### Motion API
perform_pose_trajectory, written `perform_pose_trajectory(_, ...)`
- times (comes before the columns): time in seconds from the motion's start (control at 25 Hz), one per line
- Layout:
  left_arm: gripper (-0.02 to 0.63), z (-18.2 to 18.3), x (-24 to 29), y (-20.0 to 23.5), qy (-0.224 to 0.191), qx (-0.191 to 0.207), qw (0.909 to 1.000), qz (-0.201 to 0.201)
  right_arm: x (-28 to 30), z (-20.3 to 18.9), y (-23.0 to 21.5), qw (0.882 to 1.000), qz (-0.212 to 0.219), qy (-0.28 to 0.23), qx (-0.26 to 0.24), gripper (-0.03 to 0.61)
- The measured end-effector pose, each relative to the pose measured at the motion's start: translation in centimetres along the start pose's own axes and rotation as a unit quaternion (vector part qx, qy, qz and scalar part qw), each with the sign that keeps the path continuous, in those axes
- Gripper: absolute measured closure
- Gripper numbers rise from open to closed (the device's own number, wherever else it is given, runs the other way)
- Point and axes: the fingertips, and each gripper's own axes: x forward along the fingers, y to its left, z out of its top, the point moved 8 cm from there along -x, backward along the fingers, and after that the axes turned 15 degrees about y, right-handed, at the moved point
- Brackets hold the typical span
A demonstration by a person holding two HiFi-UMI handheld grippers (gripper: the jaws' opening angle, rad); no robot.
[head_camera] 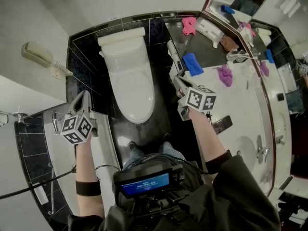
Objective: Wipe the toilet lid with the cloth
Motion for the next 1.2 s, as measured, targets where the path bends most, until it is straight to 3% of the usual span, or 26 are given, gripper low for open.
perform_pose_trajectory(0.08,0.614,0.1,0.5,-1.3,0.010,0.046,0.9988,0.012,0.3,0.1,2.1,0.996,-0.030,0.011,-0.083,0.563)
perform_pose_trajectory(0.2,0.614,0.0,1.3,-3.0,0.020,0.103,0.9940,0.031,1.1,-0.1,5.6,0.977,-0.059,0.031,-0.201,0.561)
perform_pose_trajectory(0.32,0.614,-0.3,1.9,-4.0,0.025,0.137,0.9894,0.042,1.9,-0.9,7.4,0.961,-0.074,0.044,-0.262,0.562)
perform_pose_trajectory(0.48,0.614,-0.8,2.4,-4.3,0.025,0.135,0.9897,0.039,2.3,-1.4,7.7,0.960,-0.075,0.042,-0.268,0.561)
perform_pose_trajectory(0.8,0.614,-1.7,4.9,-5.4,0.034,0.151,0.9877,0.023,3.5,-1.0,3.4,0.956,-0.125,0.067,-0.257,0.556)
perform_pose_trajectory(1.04,0.614,-1.7,8.3,-7.9,0.046,0.174,0.9837,-0.002,4.5,-0.1,-2.5,0.947,-0.180,0.096,-0.247,0.499)
perform_pose_trajectory(1.2,0.614,-1.6,11.2,-10.0,0.057,0.183,0.9814,-0.019,5.4,0.6,-8.1,0.942,-0.210,0.123,-0.233,0.427)
